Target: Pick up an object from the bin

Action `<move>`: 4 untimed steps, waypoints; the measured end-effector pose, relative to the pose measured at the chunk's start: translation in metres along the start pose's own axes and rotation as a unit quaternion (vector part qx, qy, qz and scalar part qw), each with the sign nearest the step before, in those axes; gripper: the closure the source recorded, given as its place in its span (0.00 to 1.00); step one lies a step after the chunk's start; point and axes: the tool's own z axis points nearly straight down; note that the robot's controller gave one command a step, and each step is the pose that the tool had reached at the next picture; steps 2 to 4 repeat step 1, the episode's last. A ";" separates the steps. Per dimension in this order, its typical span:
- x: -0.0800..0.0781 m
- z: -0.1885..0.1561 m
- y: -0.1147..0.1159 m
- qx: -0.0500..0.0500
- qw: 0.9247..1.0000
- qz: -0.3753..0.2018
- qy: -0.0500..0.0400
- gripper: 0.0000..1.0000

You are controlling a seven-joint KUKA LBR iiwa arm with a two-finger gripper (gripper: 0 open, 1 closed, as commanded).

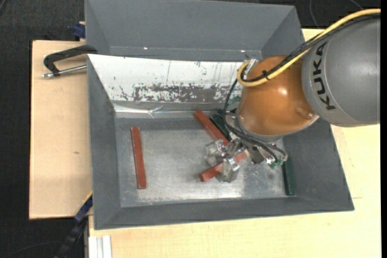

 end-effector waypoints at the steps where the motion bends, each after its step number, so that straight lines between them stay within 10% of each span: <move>1: -0.003 -0.057 0.000 0.001 1.000 0.001 -0.001 1.00; 4: -0.003 -0.057 0.000 0.001 1.000 0.001 -0.001 1.00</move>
Offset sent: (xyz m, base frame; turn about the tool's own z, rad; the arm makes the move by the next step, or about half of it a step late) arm 0.0001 0.0000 0.0527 0.0000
